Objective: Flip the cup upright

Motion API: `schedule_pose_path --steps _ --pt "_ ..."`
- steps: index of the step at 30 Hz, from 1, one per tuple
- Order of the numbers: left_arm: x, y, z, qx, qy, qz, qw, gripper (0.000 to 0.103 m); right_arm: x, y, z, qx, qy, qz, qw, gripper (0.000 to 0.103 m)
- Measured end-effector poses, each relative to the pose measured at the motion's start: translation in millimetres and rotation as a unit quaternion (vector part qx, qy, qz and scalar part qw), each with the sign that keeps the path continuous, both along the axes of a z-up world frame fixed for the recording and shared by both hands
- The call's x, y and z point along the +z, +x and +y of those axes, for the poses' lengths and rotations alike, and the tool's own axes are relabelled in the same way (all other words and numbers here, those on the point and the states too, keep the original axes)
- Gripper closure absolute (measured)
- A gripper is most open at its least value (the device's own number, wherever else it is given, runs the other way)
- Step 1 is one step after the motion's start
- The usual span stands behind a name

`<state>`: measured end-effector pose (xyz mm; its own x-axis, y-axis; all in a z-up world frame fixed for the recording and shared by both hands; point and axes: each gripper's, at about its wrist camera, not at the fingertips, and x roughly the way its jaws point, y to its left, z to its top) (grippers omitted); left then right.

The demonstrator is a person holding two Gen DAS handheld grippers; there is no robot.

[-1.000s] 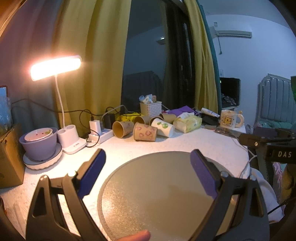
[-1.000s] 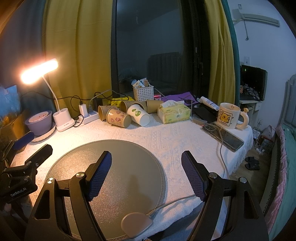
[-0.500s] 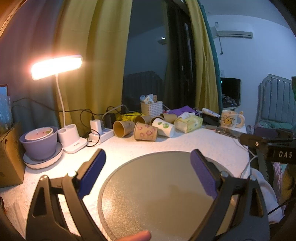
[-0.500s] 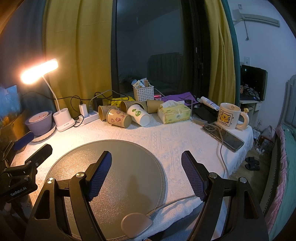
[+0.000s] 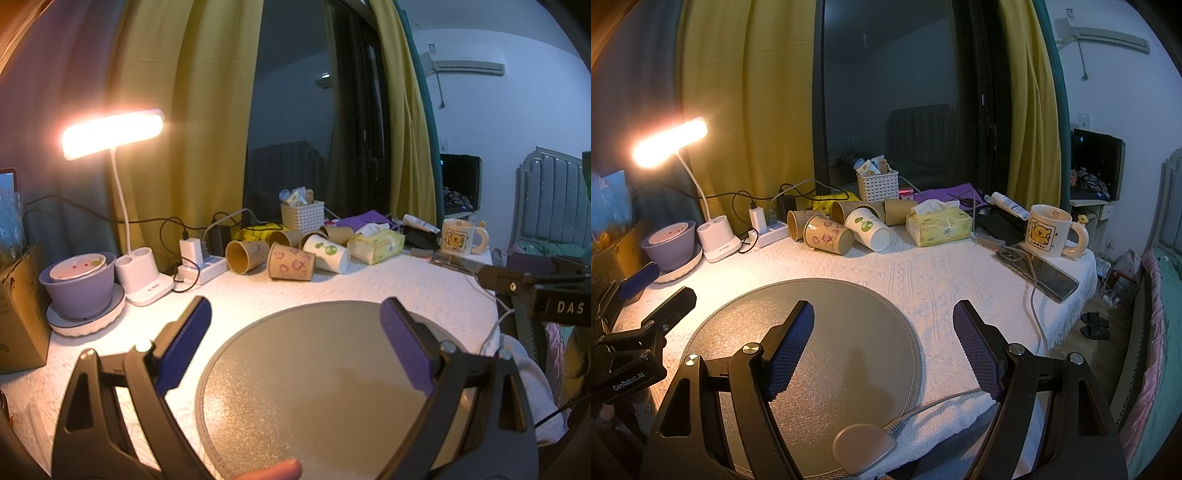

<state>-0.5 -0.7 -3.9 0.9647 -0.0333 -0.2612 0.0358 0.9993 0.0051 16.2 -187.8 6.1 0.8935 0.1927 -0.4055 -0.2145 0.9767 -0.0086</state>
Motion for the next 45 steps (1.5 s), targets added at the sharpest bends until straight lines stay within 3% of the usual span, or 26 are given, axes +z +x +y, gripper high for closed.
schedule_pose_path --steps 20,25,31,38,45 --pt "1 9 -2 0.005 0.006 0.014 0.9999 0.009 -9 15 -4 0.015 0.006 0.009 1.0 0.022" --pt "5 35 -7 0.017 0.012 0.061 0.9979 0.009 -8 38 -15 0.029 0.0 0.012 0.999 0.023" --pt "9 92 -19 0.019 -0.006 0.134 0.9907 0.009 -16 100 -37 0.04 0.007 0.046 0.998 0.023" --pt "3 165 -39 0.008 -0.022 0.215 0.9764 0.009 -24 170 -53 0.066 0.007 0.086 0.994 0.023" --pt "-1 237 -61 -0.001 -0.078 0.262 0.9618 0.009 -20 231 -62 0.089 -0.002 0.098 0.991 0.023"
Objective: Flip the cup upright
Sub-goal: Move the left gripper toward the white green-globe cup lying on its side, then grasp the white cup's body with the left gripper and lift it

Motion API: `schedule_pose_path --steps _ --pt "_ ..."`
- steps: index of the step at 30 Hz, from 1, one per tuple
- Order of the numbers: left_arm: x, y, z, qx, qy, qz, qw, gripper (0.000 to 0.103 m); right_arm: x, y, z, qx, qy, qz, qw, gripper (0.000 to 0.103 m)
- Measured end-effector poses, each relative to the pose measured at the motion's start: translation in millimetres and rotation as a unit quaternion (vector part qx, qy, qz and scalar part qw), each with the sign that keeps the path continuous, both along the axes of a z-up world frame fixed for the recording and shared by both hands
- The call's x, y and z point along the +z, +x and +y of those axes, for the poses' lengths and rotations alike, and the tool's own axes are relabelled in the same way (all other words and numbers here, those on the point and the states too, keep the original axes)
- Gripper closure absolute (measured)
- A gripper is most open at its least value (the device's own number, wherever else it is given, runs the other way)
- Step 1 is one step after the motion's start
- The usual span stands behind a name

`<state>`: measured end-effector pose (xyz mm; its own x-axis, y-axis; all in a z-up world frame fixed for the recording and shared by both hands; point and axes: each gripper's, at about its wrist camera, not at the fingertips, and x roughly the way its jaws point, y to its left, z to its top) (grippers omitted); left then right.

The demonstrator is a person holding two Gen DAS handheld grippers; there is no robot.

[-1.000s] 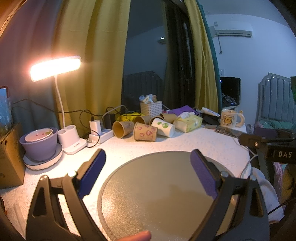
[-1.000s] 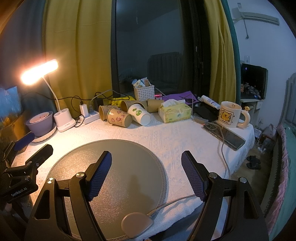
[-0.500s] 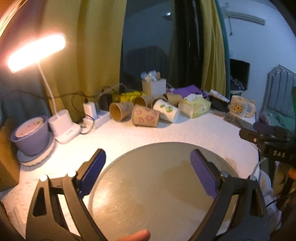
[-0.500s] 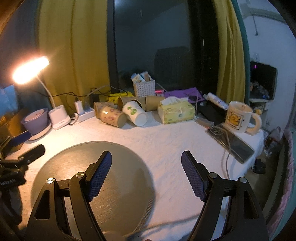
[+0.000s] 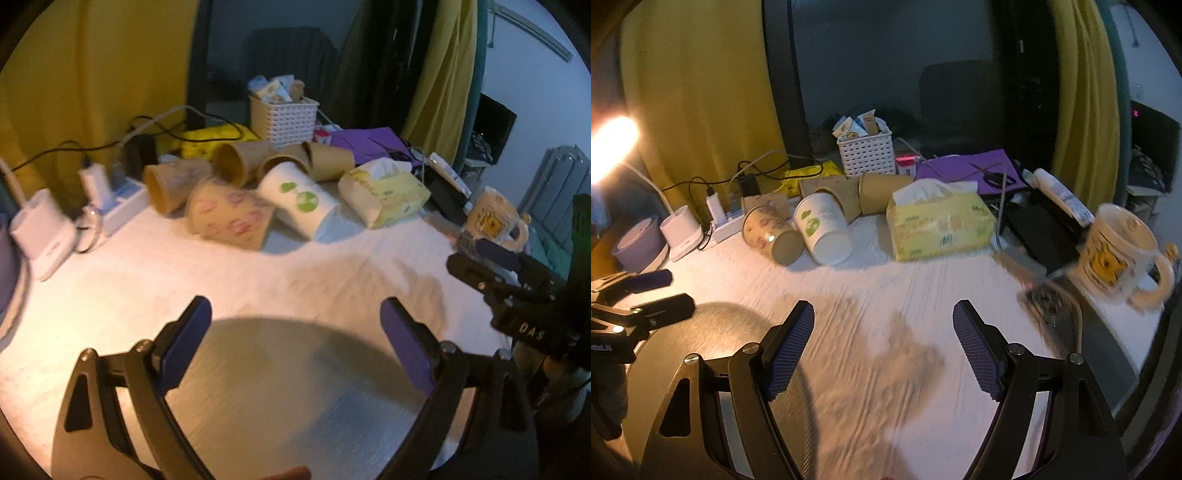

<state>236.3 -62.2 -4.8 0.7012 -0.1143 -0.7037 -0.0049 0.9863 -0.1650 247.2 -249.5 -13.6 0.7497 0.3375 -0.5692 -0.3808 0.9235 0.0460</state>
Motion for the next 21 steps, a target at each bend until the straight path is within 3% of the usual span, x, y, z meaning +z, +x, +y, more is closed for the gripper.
schedule_pose_path --steps 9,17,21 --pt "-6 91 -31 0.011 -0.064 0.037 0.9972 0.009 12 58 -16 0.008 -0.003 -0.006 1.0 0.023" --pt "-23 141 -14 0.092 -0.12 0.084 0.985 0.01 5 91 -37 0.004 0.006 0.011 1.0 0.023" --pt "-30 158 -5 0.115 -0.128 0.094 0.9805 0.01 8 100 -37 0.017 -0.002 0.009 1.0 0.023"
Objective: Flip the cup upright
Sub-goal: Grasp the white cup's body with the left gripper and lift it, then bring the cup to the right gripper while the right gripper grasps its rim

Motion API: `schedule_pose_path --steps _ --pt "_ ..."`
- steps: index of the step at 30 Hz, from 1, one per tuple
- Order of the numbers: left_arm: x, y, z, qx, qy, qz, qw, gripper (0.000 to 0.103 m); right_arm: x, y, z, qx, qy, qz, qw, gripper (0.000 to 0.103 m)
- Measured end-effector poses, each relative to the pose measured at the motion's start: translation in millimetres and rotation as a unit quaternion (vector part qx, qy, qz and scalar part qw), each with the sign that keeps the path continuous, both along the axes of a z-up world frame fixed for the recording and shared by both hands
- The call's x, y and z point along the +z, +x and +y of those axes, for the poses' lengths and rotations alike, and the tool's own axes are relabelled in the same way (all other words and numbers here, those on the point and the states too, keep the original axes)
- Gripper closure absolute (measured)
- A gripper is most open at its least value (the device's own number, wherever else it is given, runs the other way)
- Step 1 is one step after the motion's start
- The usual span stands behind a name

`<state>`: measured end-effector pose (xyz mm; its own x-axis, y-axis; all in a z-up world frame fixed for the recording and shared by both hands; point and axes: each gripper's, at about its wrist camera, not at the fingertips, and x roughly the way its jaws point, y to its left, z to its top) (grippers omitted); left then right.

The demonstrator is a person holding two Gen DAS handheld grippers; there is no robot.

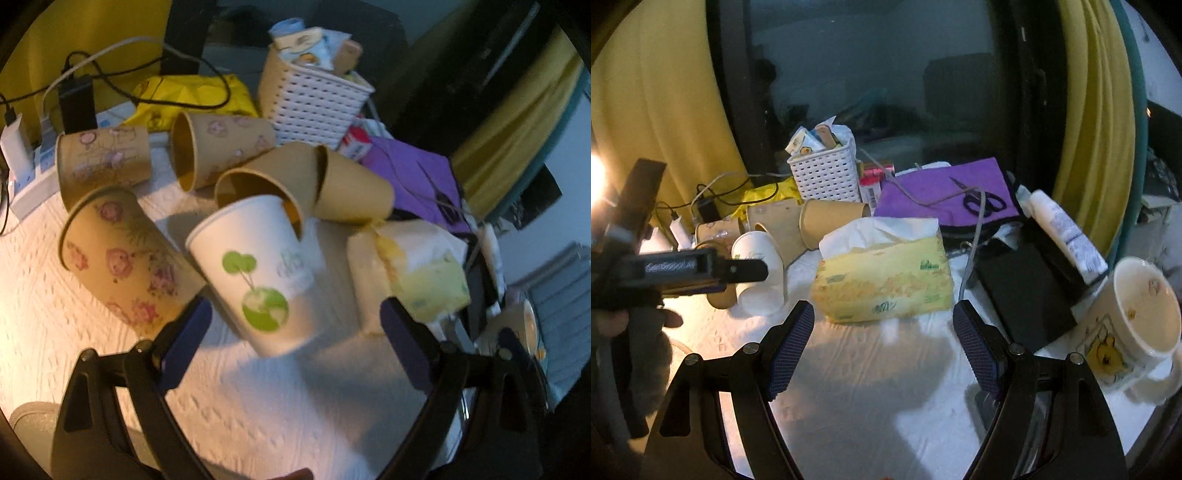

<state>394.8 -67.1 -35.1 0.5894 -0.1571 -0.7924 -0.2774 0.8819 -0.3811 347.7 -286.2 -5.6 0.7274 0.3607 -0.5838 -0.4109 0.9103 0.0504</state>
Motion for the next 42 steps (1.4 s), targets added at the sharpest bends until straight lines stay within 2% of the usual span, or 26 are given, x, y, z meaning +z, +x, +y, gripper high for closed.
schedule_pose_path --steps 5,6,8,11,17,26,31,34,37,42 --pt "-9 12 2 0.004 -0.005 0.018 0.9998 0.011 2 4 -2 0.006 0.01 -0.004 1.0 0.023" --pt "-11 13 1 0.0 -0.001 0.02 0.9998 0.014 2 4 -3 0.005 0.012 -0.003 1.0 0.023" --pt "-16 14 -1 -0.009 0.0 0.031 0.9995 0.028 0 4 -4 0.001 0.017 0.0 1.0 0.023" --pt "-21 11 -3 -0.023 -0.009 0.03 0.9992 0.036 -1 1 -5 -0.002 0.019 0.004 1.0 0.023" --pt "-13 -9 -6 -0.052 -0.015 0.013 0.9985 0.037 4 -19 -3 -0.01 0.014 0.001 1.0 0.023" --pt "14 -71 -9 -0.129 -0.009 -0.04 0.9908 0.037 21 -70 9 -0.016 0.025 -0.016 0.999 0.023" --pt "28 -120 -9 -0.175 0.049 -0.074 0.9806 0.037 28 -105 25 -0.005 0.03 -0.029 0.999 0.023" --pt "32 -154 -7 -0.195 0.096 -0.098 0.9713 0.037 30 -128 35 0.004 0.037 -0.032 0.999 0.023" --pt "32 -189 -5 -0.213 0.124 -0.112 0.9626 0.037 28 -145 45 0.019 0.047 -0.024 0.998 0.023" --pt "22 -250 -3 -0.239 0.188 -0.146 0.9412 0.037 21 -179 66 0.056 0.074 0.001 0.996 0.023"
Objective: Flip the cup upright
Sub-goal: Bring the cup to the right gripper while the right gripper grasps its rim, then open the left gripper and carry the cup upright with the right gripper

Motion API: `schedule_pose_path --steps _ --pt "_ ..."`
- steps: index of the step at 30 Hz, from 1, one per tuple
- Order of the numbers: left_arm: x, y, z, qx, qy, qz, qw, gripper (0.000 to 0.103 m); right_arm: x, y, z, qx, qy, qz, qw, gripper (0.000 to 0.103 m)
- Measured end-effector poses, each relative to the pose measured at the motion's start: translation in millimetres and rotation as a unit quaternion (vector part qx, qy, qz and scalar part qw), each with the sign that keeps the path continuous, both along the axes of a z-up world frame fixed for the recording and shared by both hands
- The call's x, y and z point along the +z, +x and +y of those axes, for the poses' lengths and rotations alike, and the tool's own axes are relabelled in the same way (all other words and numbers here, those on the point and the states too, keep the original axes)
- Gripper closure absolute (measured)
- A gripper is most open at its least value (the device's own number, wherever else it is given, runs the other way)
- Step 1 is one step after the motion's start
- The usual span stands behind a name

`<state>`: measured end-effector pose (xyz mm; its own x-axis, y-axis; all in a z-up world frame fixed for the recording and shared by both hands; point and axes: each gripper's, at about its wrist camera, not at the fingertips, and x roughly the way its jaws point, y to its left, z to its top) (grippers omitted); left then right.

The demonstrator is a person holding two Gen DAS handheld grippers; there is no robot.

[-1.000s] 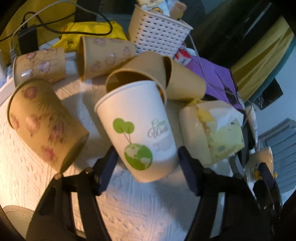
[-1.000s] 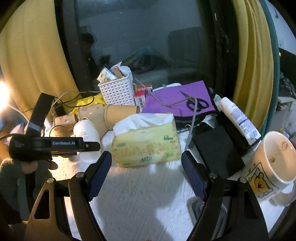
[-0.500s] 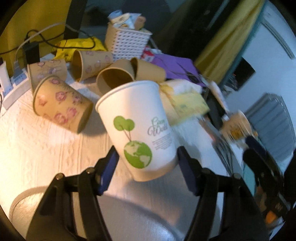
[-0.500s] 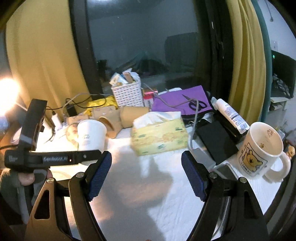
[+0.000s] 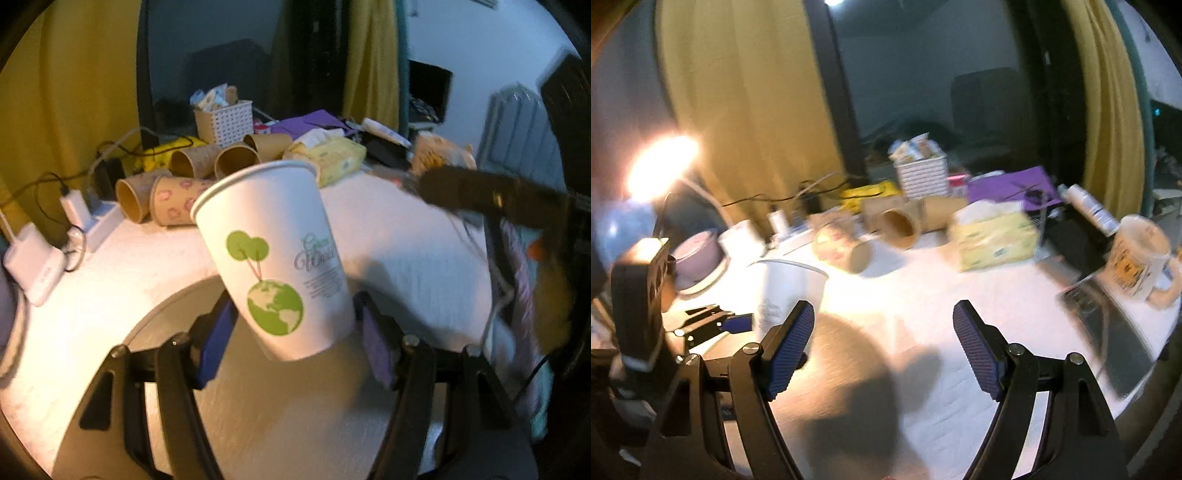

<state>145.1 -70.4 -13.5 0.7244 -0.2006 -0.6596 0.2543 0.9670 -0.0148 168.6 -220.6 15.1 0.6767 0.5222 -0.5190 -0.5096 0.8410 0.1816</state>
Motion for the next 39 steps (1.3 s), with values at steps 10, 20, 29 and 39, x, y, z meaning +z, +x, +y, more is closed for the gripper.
schedule_pose_path --steps 10,20,29,39 --pt "-16 -78 3 -0.044 0.036 -0.074 0.9956 0.037 -26 -54 34 0.086 0.085 0.075 0.99 0.018" --pt "-9 -104 -2 -0.08 0.04 -0.119 0.9889 0.037 -23 -56 50 0.115 0.104 0.092 0.984 0.018" --pt "-4 -116 -2 -0.092 0.032 -0.127 0.9871 0.037 -30 -47 57 0.142 0.124 0.146 0.971 0.018" --pt "-3 -111 7 -0.078 0.014 -0.111 0.9906 0.037 -26 -50 63 0.139 0.108 0.125 0.976 0.035"
